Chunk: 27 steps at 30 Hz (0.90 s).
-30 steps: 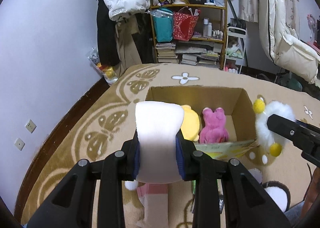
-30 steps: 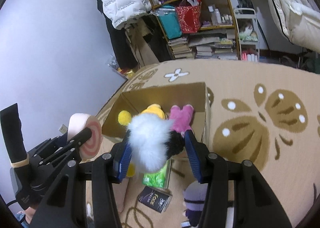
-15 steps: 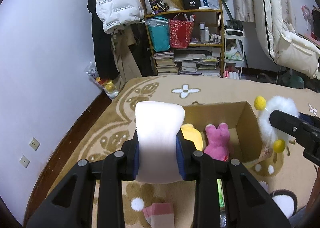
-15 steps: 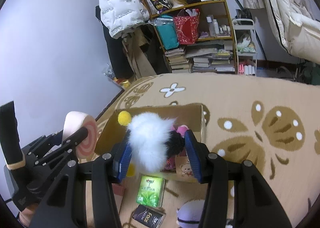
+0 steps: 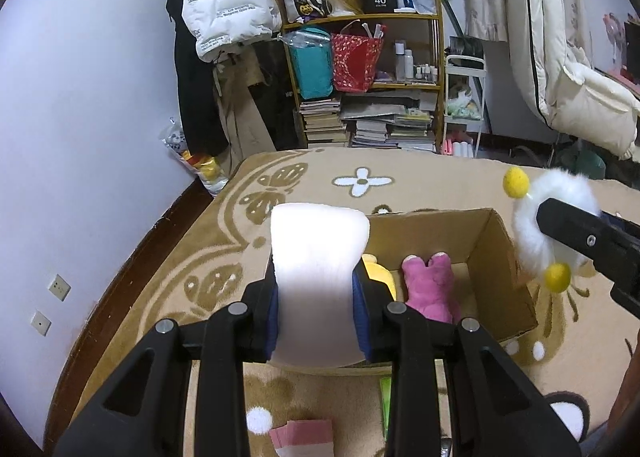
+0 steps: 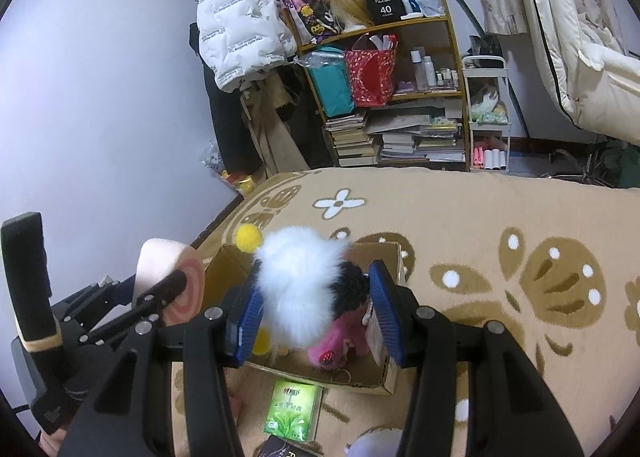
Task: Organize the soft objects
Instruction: 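Carry pink roll toward box with left tool while right tool lowers white plush in, then open left tool releasing pink roll into box while right tool releases white plush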
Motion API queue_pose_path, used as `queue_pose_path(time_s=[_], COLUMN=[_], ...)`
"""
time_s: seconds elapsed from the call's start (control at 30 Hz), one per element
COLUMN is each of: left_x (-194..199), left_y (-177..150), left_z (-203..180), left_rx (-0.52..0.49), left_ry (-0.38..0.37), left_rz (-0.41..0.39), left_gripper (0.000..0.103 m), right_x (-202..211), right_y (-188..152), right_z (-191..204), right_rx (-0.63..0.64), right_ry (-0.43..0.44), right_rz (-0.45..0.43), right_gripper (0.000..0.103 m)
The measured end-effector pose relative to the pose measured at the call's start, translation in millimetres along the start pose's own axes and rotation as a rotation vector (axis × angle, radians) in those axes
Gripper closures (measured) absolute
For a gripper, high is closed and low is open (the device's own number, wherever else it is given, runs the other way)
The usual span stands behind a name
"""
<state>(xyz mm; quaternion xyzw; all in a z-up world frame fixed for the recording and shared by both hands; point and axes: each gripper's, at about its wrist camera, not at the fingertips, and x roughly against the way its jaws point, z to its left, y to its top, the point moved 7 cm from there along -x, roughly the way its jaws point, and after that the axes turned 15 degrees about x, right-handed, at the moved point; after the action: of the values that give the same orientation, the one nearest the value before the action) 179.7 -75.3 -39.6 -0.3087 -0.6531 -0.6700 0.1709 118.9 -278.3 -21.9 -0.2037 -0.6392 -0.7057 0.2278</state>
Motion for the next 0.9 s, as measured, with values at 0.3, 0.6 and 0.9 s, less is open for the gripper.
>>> queue_pose_path(time_s=[0.3,0.6,0.9], left_x=[-8,-21,-41], left_y=[8,20,6], left_z=[3,10,9], left_rx=[-0.003,0.05,0.042], left_ry=[0.01,-0.006,-0.019], left_rz=[-0.002,0.004,0.072], left_gripper=[0.073,0.073,0.071], right_x=[-7,-15,-39], right_y=[2,5,3], right_z=[-1,-5,-11], right_rx=[-0.002,0.004,-0.008], right_ry=[0.0,-0.006,-0.001], right_rz=[-0.003,-0.013,0.031], right_gripper=[0.05,0.049,0.048])
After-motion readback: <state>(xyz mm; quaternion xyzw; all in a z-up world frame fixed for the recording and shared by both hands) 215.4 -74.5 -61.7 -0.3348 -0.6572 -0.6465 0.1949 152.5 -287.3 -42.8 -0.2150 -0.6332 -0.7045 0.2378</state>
